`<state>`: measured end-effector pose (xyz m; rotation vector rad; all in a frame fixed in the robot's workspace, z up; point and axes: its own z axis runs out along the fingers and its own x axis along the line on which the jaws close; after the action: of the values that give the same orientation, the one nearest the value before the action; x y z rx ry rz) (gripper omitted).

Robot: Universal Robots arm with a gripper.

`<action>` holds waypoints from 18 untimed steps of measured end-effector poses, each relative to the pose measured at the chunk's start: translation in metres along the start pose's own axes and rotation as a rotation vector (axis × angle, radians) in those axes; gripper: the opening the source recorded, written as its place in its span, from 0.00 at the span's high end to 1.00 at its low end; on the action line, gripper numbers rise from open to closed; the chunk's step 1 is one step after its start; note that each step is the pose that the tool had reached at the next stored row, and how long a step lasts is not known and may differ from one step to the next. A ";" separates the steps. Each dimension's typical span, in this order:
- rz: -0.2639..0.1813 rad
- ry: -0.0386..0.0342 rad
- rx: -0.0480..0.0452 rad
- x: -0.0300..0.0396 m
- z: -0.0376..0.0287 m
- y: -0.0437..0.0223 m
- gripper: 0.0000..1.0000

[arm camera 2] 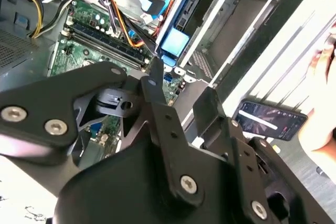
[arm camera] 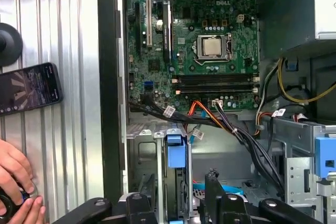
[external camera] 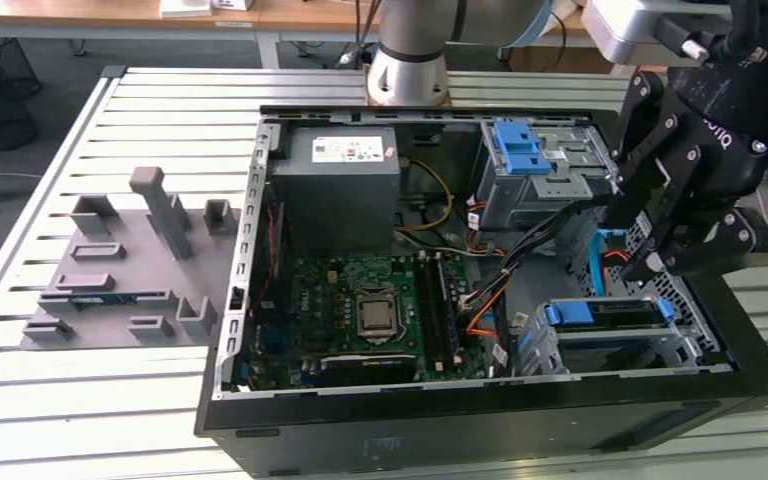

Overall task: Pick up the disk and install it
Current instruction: 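Insert the disk into the insertion slot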

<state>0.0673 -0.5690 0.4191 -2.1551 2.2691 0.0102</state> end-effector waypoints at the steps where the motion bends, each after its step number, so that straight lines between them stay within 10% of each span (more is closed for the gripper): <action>1: 0.000 0.0001 0.0000 0.0000 0.0018 0.0000 0.50; 18: 0.000 0.0002 0.0000 0.0003 0.0243 0.0001 0.89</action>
<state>0.0673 -0.5690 0.3948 -2.1551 2.2692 0.0100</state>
